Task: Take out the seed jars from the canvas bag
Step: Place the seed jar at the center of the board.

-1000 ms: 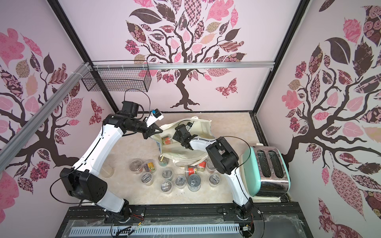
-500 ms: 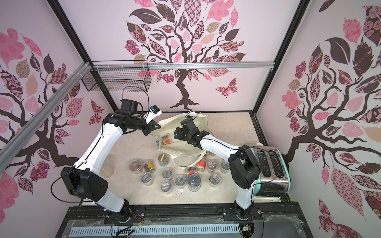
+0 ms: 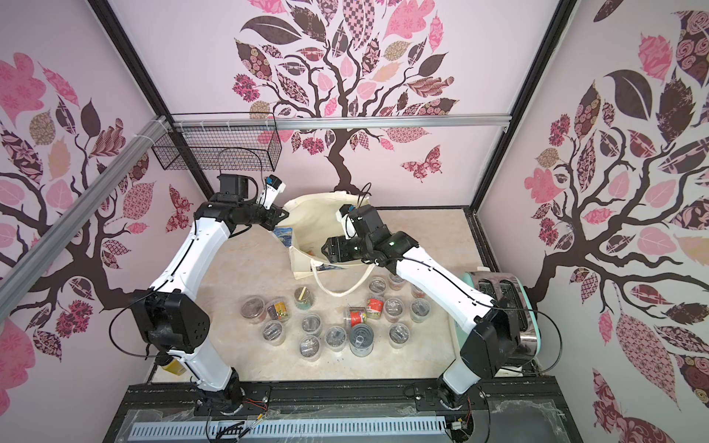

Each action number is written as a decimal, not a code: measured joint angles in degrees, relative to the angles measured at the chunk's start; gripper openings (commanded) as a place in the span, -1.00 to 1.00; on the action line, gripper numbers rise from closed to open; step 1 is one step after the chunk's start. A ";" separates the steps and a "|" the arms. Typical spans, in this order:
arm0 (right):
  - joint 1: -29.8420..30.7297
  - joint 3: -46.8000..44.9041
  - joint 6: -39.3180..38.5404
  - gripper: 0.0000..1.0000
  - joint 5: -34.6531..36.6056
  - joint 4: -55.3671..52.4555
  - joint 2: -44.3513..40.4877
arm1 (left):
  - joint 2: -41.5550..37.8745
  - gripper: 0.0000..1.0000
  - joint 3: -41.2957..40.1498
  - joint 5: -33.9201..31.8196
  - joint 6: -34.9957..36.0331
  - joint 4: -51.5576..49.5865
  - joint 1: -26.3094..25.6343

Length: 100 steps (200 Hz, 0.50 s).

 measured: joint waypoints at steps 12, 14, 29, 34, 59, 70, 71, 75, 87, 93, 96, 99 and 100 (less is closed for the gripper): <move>0.35 0.04 -1.70 0.51 -1.42 -1.70 -0.79 | 1.05 -1.00 1.27 -1.42 -1.33 0.44 0.50; 0.50 0.04 -1.99 0.51 -1.57 -2.05 -0.90 | 1.18 -1.00 1.44 -1.64 -1.49 0.46 0.59; 1.38 0.02 -3.93 0.51 -2.21 -4.17 -1.33 | 2.01 -1.00 2.60 -3.26 -2.56 0.55 0.87; 1.75 -0.11 -4.63 0.51 -2.34 -4.59 -1.36 | 2.23 -1.00 2.86 -3.61 -2.73 0.61 0.90; 4.66 -2.69 -7.26 0.53 -2.69 -5.97 -1.44 | 3.21 -1.00 3.85 -4.96 -3.91 0.94 0.94; 5.64 -4.50 -7.69 0.51 -2.51 -6.12 -1.44 | 3.56 -1.00 4.00 -5.20 -4.17 1.09 0.94; 5.81 -4.79 -7.69 0.51 -2.47 -6.10 -1.44 | 3.56 -1.00 4.00 -5.20 -4.17 1.09 0.94; 6.16 -5.51 -7.72 0.52 -2.29 -6.05 -1.44 | 3.65 -1.00 4.00 -5.20 -4.22 1.11 0.94; 6.84 -7.74 -7.67 0.53 -1.31 -5.66 -1.44 | 3.74 -1.00 4.00 -4.98 -4.33 1.11 0.94; 6.91 -8.96 -7.58 0.53 -0.42 -5.44 -1.44 | 3.74 -1.00 4.00 -4.70 -4.37 1.11 0.94; 6.91 -9.46 -7.45 0.53 0.09 -5.31 -1.44 | 3.74 -1.00 4.00 -4.52 -4.37 1.11 0.94; 6.84 -9.99 -7.34 0.53 0.72 -5.05 -1.44 | 3.74 -1.00 4.00 -4.26 -4.37 1.09 0.94; 6.82 -10.12 -7.30 0.53 0.90 -4.98 -1.44 | 3.74 -1.00 4.00 -4.15 -4.39 1.09 0.94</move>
